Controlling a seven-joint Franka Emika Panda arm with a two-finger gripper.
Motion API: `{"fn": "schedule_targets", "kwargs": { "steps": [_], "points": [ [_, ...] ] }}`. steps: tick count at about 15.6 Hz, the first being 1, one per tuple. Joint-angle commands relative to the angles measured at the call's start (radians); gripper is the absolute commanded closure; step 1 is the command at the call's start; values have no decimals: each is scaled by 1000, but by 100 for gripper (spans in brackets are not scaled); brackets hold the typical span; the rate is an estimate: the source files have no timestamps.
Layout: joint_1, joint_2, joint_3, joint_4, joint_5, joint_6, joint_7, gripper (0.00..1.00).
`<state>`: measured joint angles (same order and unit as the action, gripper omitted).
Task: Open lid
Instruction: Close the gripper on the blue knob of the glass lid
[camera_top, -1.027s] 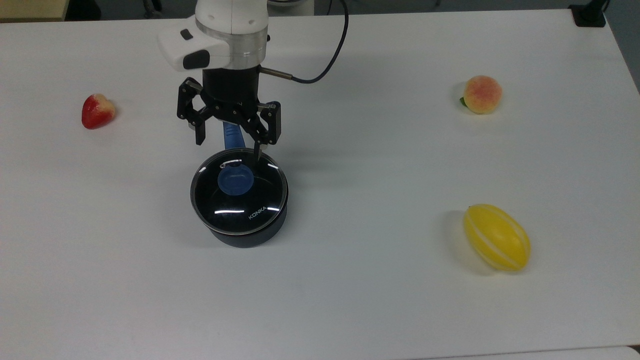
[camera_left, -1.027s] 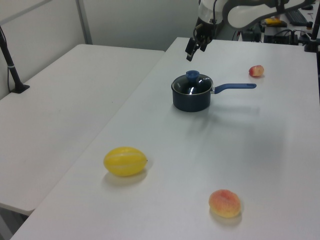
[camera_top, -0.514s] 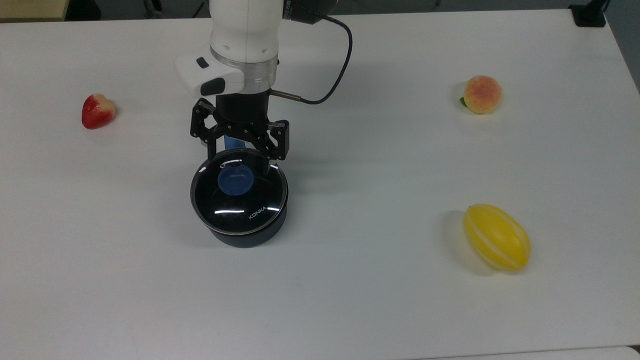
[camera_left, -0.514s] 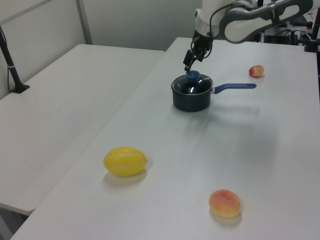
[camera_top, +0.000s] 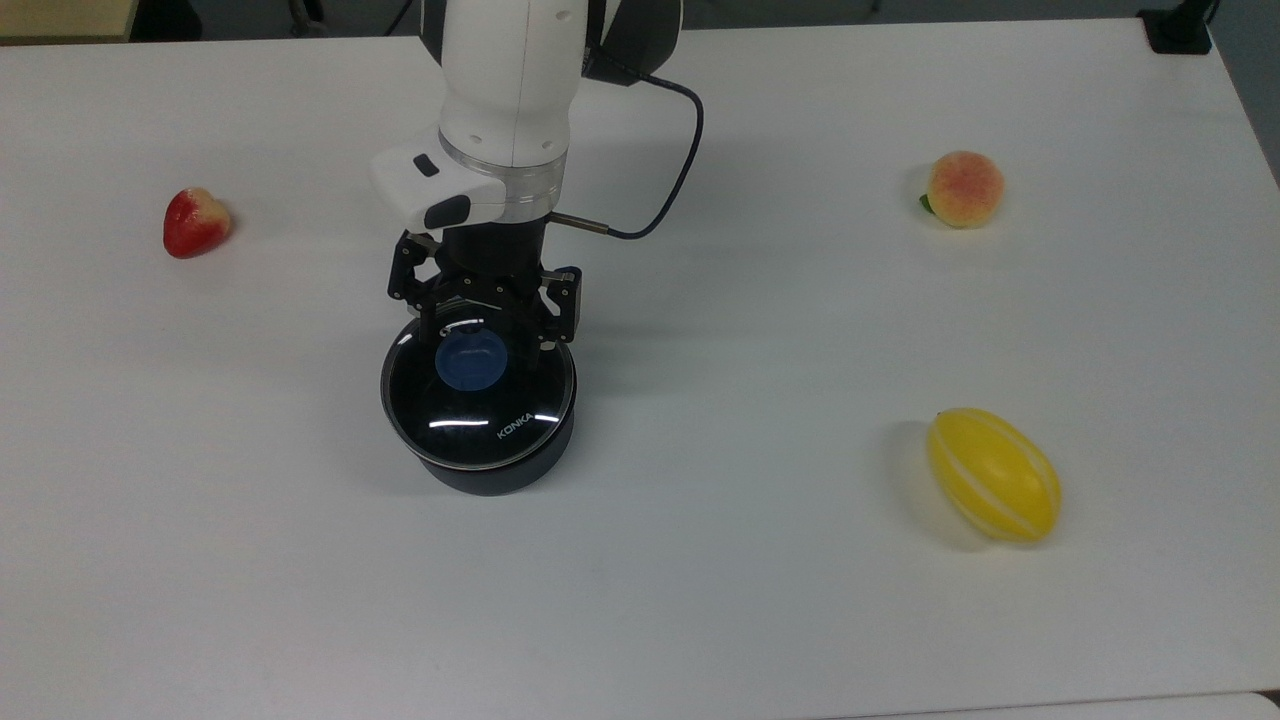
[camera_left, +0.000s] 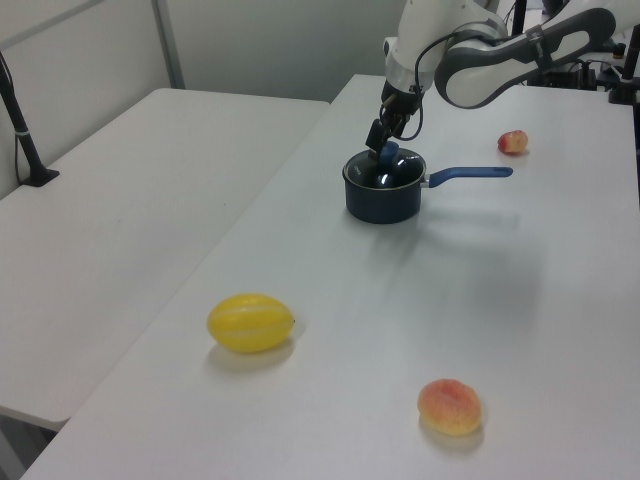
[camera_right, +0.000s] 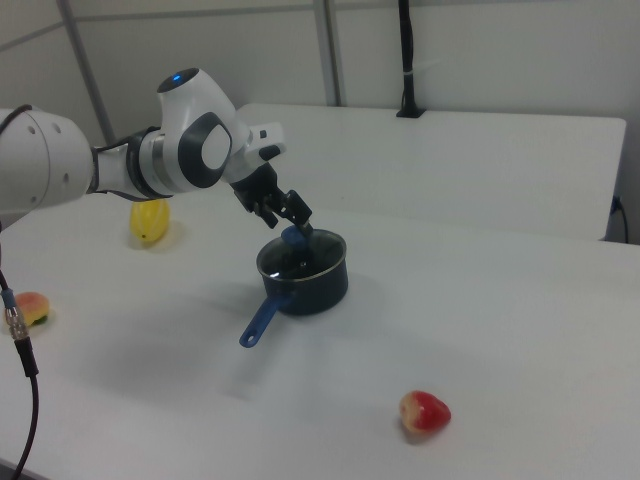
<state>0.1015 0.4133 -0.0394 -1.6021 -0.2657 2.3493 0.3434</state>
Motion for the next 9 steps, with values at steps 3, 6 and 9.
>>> {"fn": "schedule_targets", "kwargs": {
  "steps": [3, 6, 9],
  "points": [
    [14, 8, -14, -12, -64, 40, 29, 0],
    [10, 21, -14, -12, -67, 64, 29, 0],
    [9, 24, -14, -12, -79, 65, 29, 5]
  ]
}}
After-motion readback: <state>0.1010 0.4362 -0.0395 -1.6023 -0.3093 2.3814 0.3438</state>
